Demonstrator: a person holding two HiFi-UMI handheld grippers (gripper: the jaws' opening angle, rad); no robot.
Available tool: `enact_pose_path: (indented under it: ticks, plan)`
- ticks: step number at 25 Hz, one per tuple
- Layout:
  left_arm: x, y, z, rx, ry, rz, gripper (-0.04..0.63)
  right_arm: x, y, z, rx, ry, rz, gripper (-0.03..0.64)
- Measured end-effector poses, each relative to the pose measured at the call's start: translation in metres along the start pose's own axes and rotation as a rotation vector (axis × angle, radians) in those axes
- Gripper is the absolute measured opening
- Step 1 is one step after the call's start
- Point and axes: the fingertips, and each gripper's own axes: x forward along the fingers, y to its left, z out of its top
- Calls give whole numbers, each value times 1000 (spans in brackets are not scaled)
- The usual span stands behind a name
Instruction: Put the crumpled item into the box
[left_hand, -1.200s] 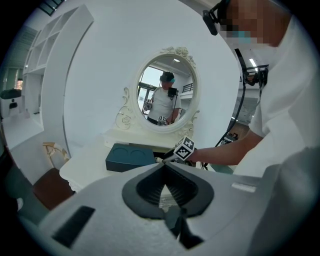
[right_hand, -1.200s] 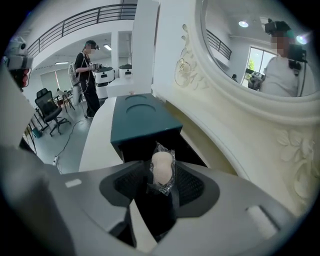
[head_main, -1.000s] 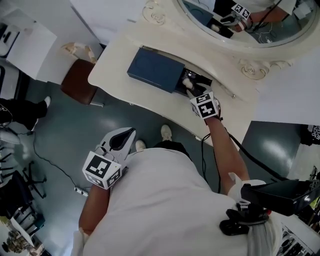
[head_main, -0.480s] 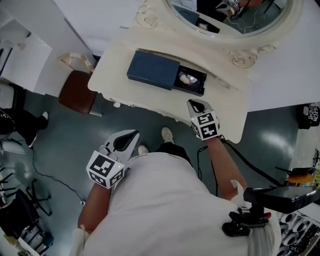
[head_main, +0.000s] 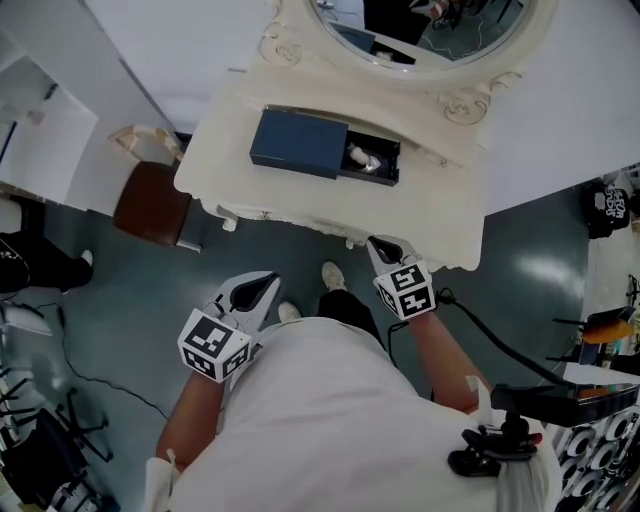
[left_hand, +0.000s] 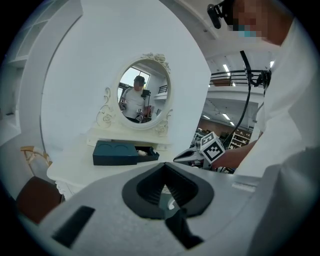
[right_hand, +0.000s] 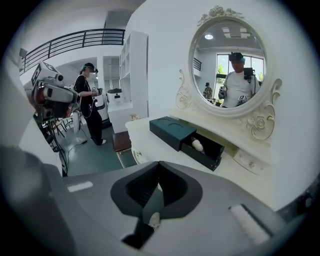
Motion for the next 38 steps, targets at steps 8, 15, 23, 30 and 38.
enact_pose_path:
  ticks: [8,15,23,30,38]
  plan:
    - [-10,-15,-9,11,-8,-34,2,-27,52,-4,-9,-20,63,0]
    - [-25,-21,-25,-7,-7,-19,2,-36,81,-1,-45,-35,115,0]
    - [-45,-20,-37,-19,-12,13,2,-37,105,10,-92,-50,148,0]
    - [-55,-14,-37,-24,-26,33,2,-34,118,19,-116,-61,168,0]
    - [-60,-8,-42,-34,-28,38,2,-28,129,24,-134,-62,180,0]
